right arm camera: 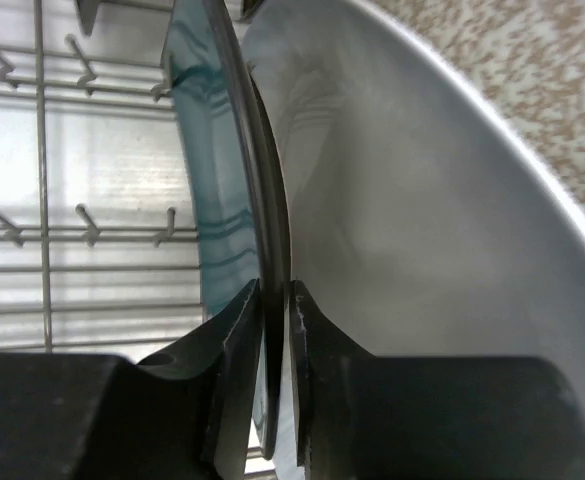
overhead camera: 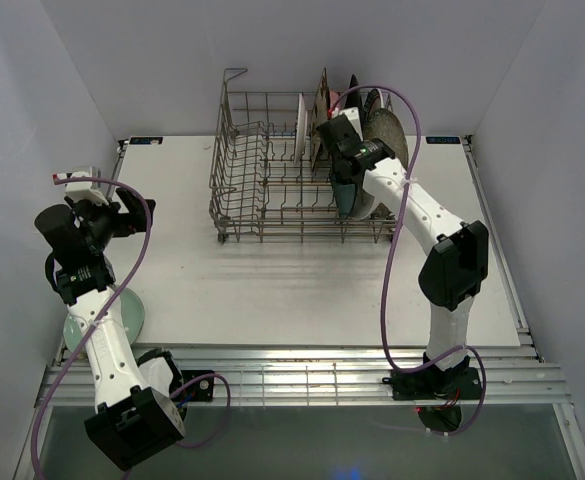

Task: Load the plates into the dish rack
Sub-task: Insert the plate into the dish rack.

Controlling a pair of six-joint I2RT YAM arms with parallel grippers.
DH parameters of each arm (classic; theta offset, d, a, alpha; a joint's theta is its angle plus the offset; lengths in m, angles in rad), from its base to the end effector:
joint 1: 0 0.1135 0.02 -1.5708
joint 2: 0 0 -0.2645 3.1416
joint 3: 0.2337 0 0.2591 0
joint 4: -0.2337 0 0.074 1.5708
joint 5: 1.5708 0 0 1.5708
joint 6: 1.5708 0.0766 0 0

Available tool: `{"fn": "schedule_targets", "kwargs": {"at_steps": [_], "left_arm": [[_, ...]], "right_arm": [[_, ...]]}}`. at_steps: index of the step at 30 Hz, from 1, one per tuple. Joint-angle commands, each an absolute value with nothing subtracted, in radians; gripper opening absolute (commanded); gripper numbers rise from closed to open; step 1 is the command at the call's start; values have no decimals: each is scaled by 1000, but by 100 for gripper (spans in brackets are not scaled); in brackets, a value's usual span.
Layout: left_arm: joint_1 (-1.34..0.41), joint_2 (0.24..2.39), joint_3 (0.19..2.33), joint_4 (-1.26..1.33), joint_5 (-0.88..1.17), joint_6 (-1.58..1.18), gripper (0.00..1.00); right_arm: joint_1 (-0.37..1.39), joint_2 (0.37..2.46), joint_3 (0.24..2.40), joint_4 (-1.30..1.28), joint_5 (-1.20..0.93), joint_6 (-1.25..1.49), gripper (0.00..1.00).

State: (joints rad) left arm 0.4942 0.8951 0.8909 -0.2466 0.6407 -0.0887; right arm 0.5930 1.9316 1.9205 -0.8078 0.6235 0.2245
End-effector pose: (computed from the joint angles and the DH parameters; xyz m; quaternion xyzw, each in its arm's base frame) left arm 0.2313 0.0726 0.3452 -0.0305 0.7737 -0.1265 0.6201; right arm 0.4057 0.2195 0.3187 -0.0515 0.8910 -0.1229 0.4341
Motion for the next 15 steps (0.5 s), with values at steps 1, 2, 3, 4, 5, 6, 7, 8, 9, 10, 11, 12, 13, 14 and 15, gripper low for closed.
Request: {"fn": "schedule_targets", "kwargs": {"at_steps": [1,2,3,4,5,6,7,8,9,10,11,12,13,14,15], "left_arm": [[491,891,885,-229,658,-75,98],[491,891,885,-227,658,-74,98],[491,890,882,-229,657,-72,98],[491,891,882,-227,657,-72,98],[491,891,882,-227,657,-71,98],[491,891,881,-227,657,-66,98],[492,890,879,-227,657,-66,98],[491,890,879,-227,657,-64,98],[492,890,879,-227,655,-61,98],[492,888,877,-229,653,-60,98],[491,887,879,-229,655,-58,98],[491,885,877,-229,655,-58,98],[492,885,876,-229,655,-57,98],[491,887,876,-229,655,-57,98],[491,887,876,-230,655,-55,98]], "right_arm": [[575,1913,1983,-742,677,212,27],[574,1911,1983,-742,673,210,29],[574,1911,1985,-742,673,210,29],[574,1911,1983,-742,672,212,29],[571,1910,1983,-742,673,210,33],[571,1911,1982,-742,673,210,34],[571,1908,1982,-742,672,210,34],[569,1908,1982,-742,673,209,35],[569,1908,1982,-742,672,210,35],[569,1904,1980,-742,672,210,36],[569,1899,1980,-742,673,210,40],[569,1898,1980,-742,672,210,42],[569,1890,1980,-742,672,209,44],[569,1885,1982,-742,673,209,46],[569,1881,1985,-742,672,207,46]]}}
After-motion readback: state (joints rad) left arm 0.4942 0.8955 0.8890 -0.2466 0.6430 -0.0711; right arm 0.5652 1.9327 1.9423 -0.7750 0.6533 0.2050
